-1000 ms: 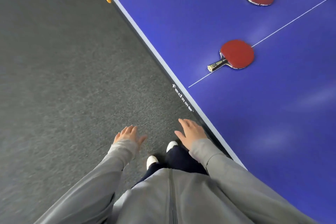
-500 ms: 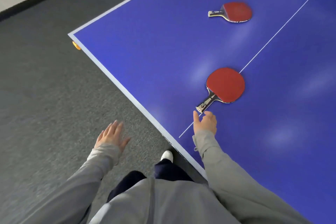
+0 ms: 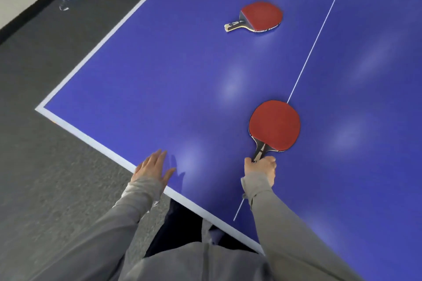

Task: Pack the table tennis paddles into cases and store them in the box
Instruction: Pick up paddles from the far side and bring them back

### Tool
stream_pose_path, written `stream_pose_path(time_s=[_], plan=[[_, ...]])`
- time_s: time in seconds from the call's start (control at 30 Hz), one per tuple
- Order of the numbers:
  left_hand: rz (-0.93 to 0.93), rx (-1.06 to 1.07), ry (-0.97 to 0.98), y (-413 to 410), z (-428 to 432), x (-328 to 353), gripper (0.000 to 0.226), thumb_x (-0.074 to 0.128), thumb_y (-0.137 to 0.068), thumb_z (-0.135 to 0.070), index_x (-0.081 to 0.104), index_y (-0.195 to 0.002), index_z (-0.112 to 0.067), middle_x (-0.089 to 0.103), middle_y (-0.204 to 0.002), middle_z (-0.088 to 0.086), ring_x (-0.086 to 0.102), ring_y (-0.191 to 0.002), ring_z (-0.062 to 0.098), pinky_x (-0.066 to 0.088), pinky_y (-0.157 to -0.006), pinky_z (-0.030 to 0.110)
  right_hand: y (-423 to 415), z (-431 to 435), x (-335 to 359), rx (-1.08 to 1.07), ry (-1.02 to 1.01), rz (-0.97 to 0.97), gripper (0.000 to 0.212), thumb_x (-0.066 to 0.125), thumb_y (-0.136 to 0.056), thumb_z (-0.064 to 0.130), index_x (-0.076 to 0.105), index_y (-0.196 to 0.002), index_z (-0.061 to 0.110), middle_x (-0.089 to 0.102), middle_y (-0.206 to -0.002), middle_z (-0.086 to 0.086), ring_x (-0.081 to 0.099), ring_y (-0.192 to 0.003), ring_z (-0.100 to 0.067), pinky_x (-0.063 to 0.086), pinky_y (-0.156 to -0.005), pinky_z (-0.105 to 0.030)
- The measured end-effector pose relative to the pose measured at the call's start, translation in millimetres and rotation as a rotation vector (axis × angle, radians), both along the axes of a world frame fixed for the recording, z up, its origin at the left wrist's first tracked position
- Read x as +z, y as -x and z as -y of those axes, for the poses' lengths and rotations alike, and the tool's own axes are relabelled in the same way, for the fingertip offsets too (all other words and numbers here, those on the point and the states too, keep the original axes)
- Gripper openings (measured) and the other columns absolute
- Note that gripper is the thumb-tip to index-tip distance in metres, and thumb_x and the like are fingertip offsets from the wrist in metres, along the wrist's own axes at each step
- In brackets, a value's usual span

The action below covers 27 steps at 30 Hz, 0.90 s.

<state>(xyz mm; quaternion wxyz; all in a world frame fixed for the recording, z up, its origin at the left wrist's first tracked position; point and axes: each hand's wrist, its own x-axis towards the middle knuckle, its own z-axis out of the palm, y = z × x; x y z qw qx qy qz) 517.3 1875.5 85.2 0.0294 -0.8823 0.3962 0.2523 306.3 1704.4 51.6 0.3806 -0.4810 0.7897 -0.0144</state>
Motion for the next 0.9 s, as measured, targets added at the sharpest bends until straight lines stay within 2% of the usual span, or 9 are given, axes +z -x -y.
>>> stream_pose_path(time_s=[0.1, 0.23, 0.37, 0.43, 0.6, 0.7, 0.8, 0.9], plan=[[-0.034, -0.075, 0.037, -29, 46, -3, 0.063, 0.039, -0.095, -0.048, 0.02, -0.149, -0.022, 0.02, -0.157, -0.005, 0.022, -0.142, 0.017, 0.021, -0.114, 0.036, -10, 8, 4, -0.092, -0.062, 0.007, 0.042, 0.06, -0.079, 0.039, 0.044, -0.103, 0.008, 0.061, -0.102, -0.011, 0.06, -0.092, -0.036, 0.046, -0.074, -0.039], [-0.077, -0.198, 0.088, -74, 126, -3, 0.058, 0.041, -0.096, -0.044, 0.027, -0.146, -0.019, 0.032, -0.152, 0.001, 0.031, -0.137, 0.022, 0.026, -0.11, 0.037, -36, 14, 11, -0.216, -0.003, 0.019, 0.031, 0.056, -0.081, 0.038, 0.052, -0.098, 0.012, 0.057, -0.083, -0.004, 0.054, -0.082, -0.03, 0.042, -0.073, -0.035], [-0.14, -0.236, 0.177, -116, 214, -3, 0.054, 0.042, -0.097, -0.039, 0.031, -0.145, -0.017, 0.035, -0.149, 0.004, 0.033, -0.135, 0.026, 0.029, -0.107, 0.04, -60, 31, 17, -0.375, 0.065, 0.071, 0.017, 0.059, -0.082, 0.031, 0.051, -0.082, 0.015, 0.052, -0.067, 0.003, 0.053, -0.076, -0.029, 0.043, -0.073, -0.035], [-0.166, -0.252, 0.197, -135, 259, -7, 0.054, 0.042, -0.097, -0.037, 0.03, -0.145, -0.015, 0.032, -0.15, 0.005, 0.031, -0.136, 0.028, 0.029, -0.108, 0.04, -69, 43, 18, -0.429, 0.087, 0.071, 0.016, 0.06, -0.082, 0.029, 0.052, -0.079, 0.015, 0.052, -0.064, 0.002, 0.053, -0.072, -0.027, 0.046, -0.073, -0.037], [-0.144, -0.25, 0.293, -167, 379, -25, 0.059, 0.049, -0.095, -0.034, 0.027, -0.146, -0.013, 0.027, -0.152, 0.005, 0.029, -0.136, 0.028, 0.032, -0.107, 0.042, -87, 74, 15, -0.543, 0.175, 0.05, 0.021, 0.061, -0.081, 0.021, 0.045, -0.067, 0.019, 0.048, -0.058, 0.002, 0.046, -0.057, -0.017, 0.04, -0.062, -0.031], [-0.124, -0.254, 0.333, -178, 447, -37, 0.065, 0.052, -0.092, -0.037, 0.024, -0.147, -0.012, 0.026, -0.152, 0.007, 0.028, -0.137, 0.028, 0.03, -0.107, 0.045, -97, 91, 13, -0.61, 0.221, 0.05, 0.021, 0.061, -0.079, 0.019, 0.045, -0.065, 0.019, 0.045, -0.054, 0.003, 0.043, -0.052, -0.018, 0.042, -0.058, -0.031], [-0.104, -0.287, 0.346, -179, 505, -48, 0.07, 0.053, -0.09, -0.043, 0.025, -0.146, -0.01, 0.032, -0.148, 0.012, 0.029, -0.136, 0.031, 0.03, -0.105, 0.048, -106, 103, 9, -0.65, 0.25, 0.043, 0.023, 0.062, -0.078, 0.016, 0.044, -0.063, 0.019, 0.044, -0.052, 0.002, 0.042, -0.05, -0.021, 0.043, -0.055, -0.031], [-0.05, -0.349, 0.346, -167, 547, -55, 0.072, 0.057, -0.085, -0.051, 0.036, -0.138, -0.007, 0.041, -0.138, 0.015, 0.034, -0.128, 0.034, 0.034, -0.099, 0.048, -109, 107, 6, -0.659, 0.269, 0.055, 0.021, 0.061, -0.076, 0.018, 0.044, -0.063, 0.018, 0.044, -0.052, 0.001, 0.044, -0.05, -0.024, 0.044, -0.055, -0.032]])
